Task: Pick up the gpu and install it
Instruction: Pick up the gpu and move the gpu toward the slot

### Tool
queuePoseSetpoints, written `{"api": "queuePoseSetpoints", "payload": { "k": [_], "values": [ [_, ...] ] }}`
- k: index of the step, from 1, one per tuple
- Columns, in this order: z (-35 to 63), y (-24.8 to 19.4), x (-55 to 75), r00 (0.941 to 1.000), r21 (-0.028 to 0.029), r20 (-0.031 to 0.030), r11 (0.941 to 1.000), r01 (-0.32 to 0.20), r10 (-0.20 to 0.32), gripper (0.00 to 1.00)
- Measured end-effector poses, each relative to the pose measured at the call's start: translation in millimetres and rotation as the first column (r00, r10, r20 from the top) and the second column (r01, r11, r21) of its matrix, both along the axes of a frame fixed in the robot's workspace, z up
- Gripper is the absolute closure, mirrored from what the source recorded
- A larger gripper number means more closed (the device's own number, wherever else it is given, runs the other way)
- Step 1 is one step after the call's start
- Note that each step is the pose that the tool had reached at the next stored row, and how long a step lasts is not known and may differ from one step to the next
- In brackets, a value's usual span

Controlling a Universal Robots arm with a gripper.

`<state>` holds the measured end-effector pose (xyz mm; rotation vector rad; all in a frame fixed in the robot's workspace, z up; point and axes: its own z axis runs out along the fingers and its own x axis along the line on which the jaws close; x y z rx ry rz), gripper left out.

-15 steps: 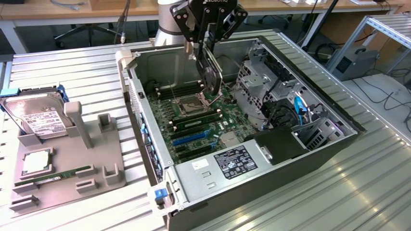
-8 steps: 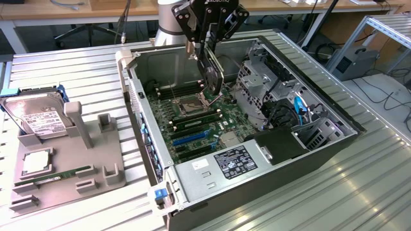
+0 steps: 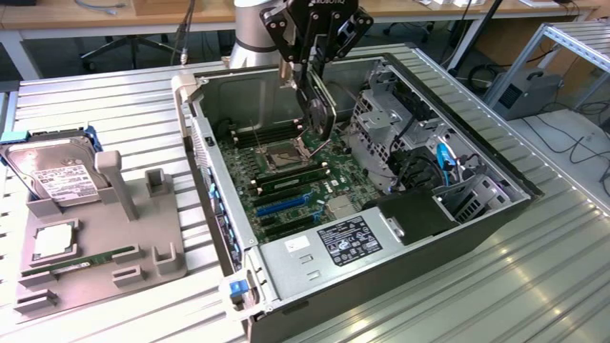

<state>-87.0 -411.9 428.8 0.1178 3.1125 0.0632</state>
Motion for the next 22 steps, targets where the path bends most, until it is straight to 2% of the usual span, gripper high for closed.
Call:
{"api": "queuePoseSetpoints", "payload": {
  "k": [22],
  "values": [
    [-1.2,0.0,14.5,1.0000,0.0000,0.0000,1.0000,0.000,0.000,0.73]
  ]
}}
